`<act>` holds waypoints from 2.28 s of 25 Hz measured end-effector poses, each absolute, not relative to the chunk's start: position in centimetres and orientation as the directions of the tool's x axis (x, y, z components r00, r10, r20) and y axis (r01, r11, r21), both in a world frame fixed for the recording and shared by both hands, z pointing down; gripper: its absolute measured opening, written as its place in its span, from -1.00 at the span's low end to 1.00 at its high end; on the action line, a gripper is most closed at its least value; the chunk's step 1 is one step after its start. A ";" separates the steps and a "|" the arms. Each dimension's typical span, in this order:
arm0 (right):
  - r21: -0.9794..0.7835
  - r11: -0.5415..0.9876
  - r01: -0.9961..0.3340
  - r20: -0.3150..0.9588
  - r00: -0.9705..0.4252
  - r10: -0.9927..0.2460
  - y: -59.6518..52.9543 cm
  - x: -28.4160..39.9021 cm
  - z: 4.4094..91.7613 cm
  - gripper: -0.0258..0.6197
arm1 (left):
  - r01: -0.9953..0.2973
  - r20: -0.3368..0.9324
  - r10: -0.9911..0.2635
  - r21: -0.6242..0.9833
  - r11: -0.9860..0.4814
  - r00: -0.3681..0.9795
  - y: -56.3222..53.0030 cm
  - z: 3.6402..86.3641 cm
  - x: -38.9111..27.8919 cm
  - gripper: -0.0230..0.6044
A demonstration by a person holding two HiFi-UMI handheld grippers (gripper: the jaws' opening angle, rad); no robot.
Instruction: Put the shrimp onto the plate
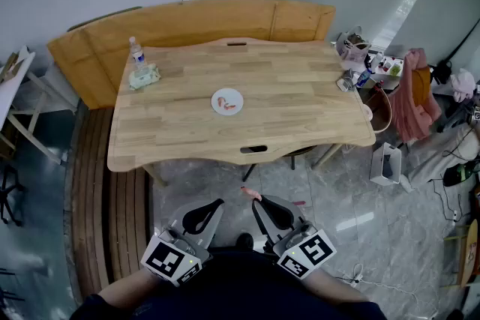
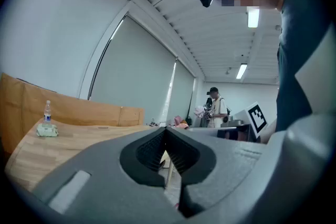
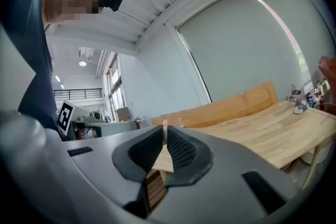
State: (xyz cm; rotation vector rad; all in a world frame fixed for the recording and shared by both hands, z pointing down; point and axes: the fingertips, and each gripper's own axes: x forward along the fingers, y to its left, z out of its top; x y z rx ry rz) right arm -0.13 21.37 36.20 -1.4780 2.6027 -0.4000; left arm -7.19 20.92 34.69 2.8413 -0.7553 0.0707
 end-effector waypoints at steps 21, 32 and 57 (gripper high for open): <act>-0.314 0.517 -0.796 -0.003 -0.544 -0.839 22.4 1.2 36.5 -0.82 | -0.501 0.104 -0.491 0.142 -0.854 0.865 20.8 35.2 -5.3 -0.91; -0.326 0.558 -0.763 -0.002 -0.590 -0.807 22.4 5.1 37.9 -0.82 | -0.579 0.125 -0.566 0.147 -0.802 0.815 21.1 36.0 -2.4 -0.91; -0.327 0.455 -0.828 0.067 -0.501 -0.863 5.1 3.5 38.7 -0.82 | -0.486 0.095 -0.477 0.154 -0.860 0.874 2.6 36.7 -3.7 -0.91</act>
